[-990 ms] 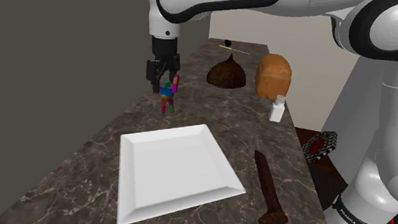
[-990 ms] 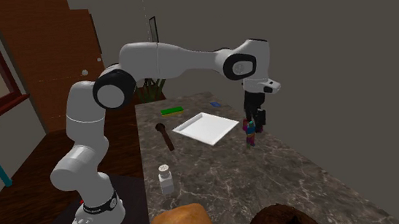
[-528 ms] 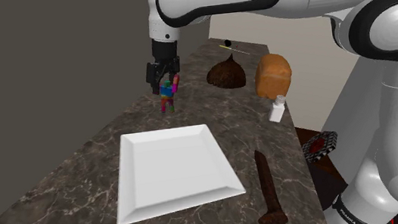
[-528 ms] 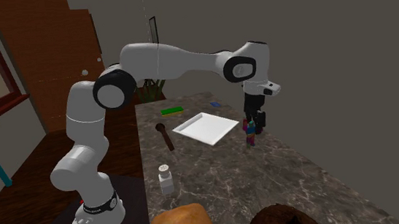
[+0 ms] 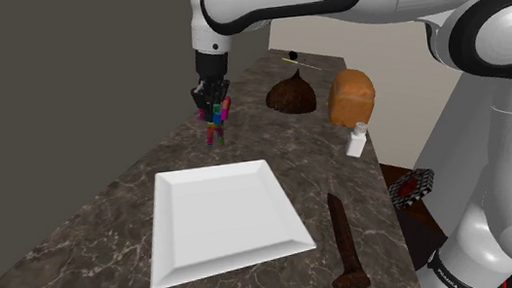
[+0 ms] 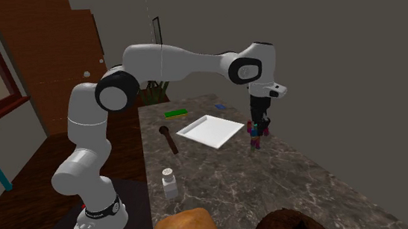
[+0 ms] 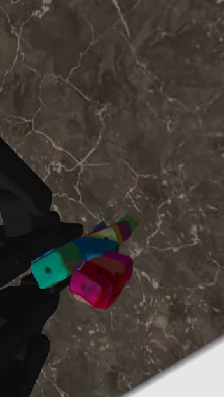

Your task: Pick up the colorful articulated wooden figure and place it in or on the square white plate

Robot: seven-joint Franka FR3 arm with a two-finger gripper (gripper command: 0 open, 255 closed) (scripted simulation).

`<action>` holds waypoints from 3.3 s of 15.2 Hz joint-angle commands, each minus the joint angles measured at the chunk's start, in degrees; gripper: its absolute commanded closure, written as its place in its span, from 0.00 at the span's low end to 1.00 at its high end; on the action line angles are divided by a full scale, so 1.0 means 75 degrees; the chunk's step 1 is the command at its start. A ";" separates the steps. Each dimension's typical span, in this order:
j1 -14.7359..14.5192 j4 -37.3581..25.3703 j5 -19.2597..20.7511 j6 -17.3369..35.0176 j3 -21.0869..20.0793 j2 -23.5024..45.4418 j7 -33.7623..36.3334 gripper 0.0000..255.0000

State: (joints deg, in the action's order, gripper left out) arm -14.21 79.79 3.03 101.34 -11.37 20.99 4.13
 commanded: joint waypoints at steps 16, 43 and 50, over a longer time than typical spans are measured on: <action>-0.0105 -0.1762 0.0048 -0.1485 -0.0014 0.0279 0.0016 1.00; -0.1373 0.2254 -0.0626 -0.0797 -0.1161 -0.3167 0.2539 1.00; -0.1372 0.3073 -0.0660 -0.0062 -0.1158 -0.3255 0.2506 1.00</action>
State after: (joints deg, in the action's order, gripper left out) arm -24.50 101.98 -1.88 100.09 -20.05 -3.33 22.94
